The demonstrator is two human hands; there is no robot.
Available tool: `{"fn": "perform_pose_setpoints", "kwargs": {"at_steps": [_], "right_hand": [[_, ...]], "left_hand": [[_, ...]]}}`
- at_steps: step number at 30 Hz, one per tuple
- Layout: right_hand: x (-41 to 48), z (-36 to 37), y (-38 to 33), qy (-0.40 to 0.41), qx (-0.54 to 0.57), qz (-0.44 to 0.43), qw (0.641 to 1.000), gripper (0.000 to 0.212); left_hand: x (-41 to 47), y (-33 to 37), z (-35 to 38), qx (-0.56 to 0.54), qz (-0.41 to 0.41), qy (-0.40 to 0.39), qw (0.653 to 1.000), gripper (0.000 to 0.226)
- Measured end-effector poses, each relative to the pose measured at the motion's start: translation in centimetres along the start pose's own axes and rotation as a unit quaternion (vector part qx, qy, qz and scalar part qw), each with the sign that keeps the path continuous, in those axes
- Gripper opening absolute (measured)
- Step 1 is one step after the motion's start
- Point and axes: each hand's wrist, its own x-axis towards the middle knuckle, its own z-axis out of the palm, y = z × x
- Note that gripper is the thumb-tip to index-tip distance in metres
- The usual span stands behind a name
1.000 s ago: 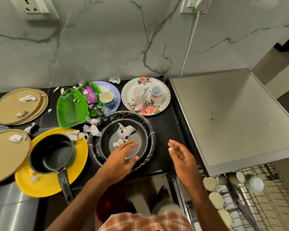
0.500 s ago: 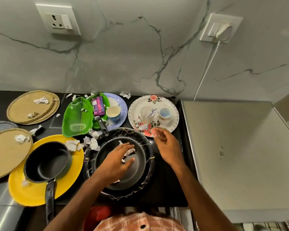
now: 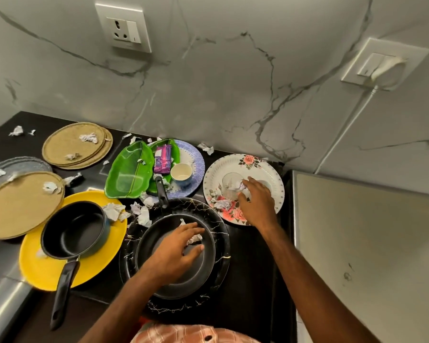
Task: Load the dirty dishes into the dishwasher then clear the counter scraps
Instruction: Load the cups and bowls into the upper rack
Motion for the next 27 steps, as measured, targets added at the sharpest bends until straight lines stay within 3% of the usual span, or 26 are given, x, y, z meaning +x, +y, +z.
{"fn": "perform_pose_setpoints", "kwargs": {"at_steps": [6,11,13,17,20,27], "right_hand": [[-3.6,-1.9,-1.8,0.047,0.229,-0.069,0.970,0.043],[-6.6,-2.3,-3.1,-0.118,0.298,-0.152,0.935,0.031],[-6.6,-1.6,-2.7,-0.117,0.272,-0.144,0.944,0.032],[-4.0,-0.3,-1.2,-0.028,0.109,-0.025,0.993,0.046],[-1.3,0.8,-0.4,-0.031,-0.009,-0.011,0.999,0.054],[2.0,2.2,-0.1,-0.006,-0.048,-0.035,0.998,0.028]], "left_hand": [[1.3,1.1,-0.6,-0.057,-0.011,0.081,0.995,0.055],[2.4,1.9,-1.5,-0.076,-0.006,0.154,0.985,0.090],[2.6,1.6,-1.8,-0.028,-0.020,0.142,0.989,0.082],[2.7,1.0,-1.8,0.002,-0.060,0.126,0.990,0.070],[2.3,0.6,-1.7,0.012,-0.065,0.110,0.992,0.059],[1.0,0.8,-1.5,-0.007,-0.042,0.099,0.994,0.044]]}}
